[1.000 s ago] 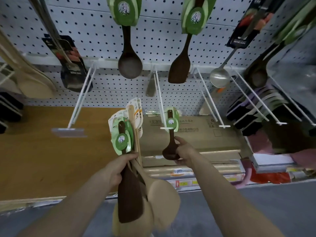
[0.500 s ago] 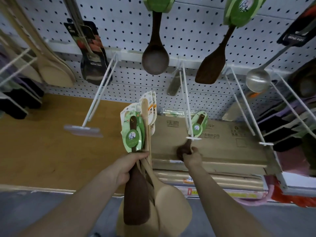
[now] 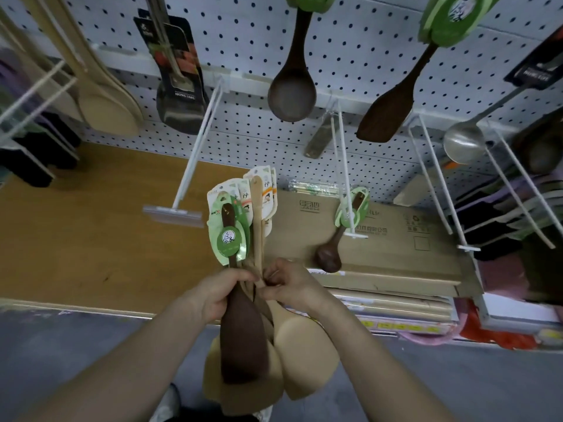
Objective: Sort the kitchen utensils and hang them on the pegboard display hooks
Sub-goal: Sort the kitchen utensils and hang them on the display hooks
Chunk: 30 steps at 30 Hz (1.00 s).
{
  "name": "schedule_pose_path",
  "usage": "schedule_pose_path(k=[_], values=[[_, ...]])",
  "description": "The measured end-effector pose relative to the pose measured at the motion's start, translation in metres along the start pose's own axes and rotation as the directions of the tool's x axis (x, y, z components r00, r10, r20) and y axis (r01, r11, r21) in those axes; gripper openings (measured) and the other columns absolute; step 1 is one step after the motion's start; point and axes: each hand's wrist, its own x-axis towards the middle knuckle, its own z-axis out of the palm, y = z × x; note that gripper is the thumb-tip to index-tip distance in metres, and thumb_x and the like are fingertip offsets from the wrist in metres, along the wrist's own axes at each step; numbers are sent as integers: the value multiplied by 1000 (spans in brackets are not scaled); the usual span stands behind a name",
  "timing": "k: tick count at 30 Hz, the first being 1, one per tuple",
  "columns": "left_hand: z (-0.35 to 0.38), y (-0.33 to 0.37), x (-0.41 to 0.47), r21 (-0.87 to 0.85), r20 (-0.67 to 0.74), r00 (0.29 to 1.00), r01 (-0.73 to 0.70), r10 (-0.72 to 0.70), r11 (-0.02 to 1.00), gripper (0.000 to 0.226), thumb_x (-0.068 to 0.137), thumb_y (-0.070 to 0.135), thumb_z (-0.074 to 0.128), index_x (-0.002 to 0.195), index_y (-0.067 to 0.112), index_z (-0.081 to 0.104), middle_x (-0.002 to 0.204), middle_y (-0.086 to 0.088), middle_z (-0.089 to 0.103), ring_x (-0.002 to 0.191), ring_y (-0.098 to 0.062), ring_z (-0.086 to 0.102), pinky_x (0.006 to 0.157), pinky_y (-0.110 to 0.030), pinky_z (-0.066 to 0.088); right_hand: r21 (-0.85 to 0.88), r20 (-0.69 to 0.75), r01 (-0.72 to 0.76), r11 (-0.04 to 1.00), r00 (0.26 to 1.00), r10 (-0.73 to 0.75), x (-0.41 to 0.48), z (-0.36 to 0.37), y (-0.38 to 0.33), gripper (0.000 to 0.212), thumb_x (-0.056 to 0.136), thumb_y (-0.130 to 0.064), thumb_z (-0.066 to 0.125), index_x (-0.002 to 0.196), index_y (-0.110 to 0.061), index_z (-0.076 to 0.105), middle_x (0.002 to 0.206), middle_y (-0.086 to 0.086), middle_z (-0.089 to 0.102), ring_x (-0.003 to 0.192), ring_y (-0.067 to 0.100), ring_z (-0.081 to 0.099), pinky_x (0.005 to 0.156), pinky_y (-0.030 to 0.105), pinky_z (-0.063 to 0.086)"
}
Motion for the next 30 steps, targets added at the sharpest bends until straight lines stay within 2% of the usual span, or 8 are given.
schedule_pose_path(k=[3,6,11,15,19,22,26,30], values=[[-16,-5,-10,6,8,1000,-27,26,1000,20,83,-9,54,95,-3,69,82,-25,71,65,-31,71,63,-37,60,-127,-11,42,991,999,-44,-3,17,-7,34,78,0,66,110,-10,59,93,10,71,83,24,68,79,37,55],[-33,-8,-19,-21,-3,998,-57,57,998,27,82,-12,55,105,-7,67,91,-28,71,72,-34,72,66,-40,60,-196,-15,83,977,996,-88,-7,35,-18,32,79,3,58,109,-6,58,94,18,70,78,33,69,74,47,59],[-63,-13,-33,-112,-54,996,-81,76,990,28,85,-7,53,110,-7,65,101,-26,70,83,-34,71,72,-39,59,-354,-59,65,933,994,-91,-7,65,-40,9,93,-16,56,97,-21,49,93,18,71,83,35,69,77,44,56],[-84,-13,-49,-164,-61,989,-141,133,976,28,85,-5,58,111,-5,64,104,-27,69,81,-32,71,70,-38,60,-391,-64,46,919,995,-77,-10,85,-62,4,97,-24,50,97,-20,50,93,17,71,81,35,69,73,41,57],[-101,-13,-66,-179,-111,980,-186,168,966,19,86,-10,55,96,0,66,81,-19,72,64,-27,71,59,-33,59,-447,-55,75,892,992,-111,-12,99,-79,2,97,-23,47,97,-22,48,87,11,69,63,27,66,54,31,54],[-116,-17,-80,-187,-198,959,-238,201,953,24,83,-12,55,100,1,65,76,-15,71,60,-26,69,55,-30,56,-460,-45,92,883,991,-127,-13,111,-93,6,97,-20,48,98,-26,48,85,9,66,58,22,61,48,24,45],[-130,-25,-98,-298,-178,962,-254,208,920,30,80,-12,47,101,-3,67,84,-22,71,67,-31,70,59,-34,57,-410,-6,77,909,996,-87,-7,138,-102,21,98,-26,52,119,-21,55,119,5,67,106,25,64,74,23,42],[-147,-39,-116,-399,-154,965,-257,212,880,27,81,-9,45,93,-4,69,82,-22,71,65,-32,70,61,-35,59,-391,96,18,920,995,21,-1,172,-112,40,102,-35,47,135,-13,50,135,6,58,121,26,55,90,26,42]])
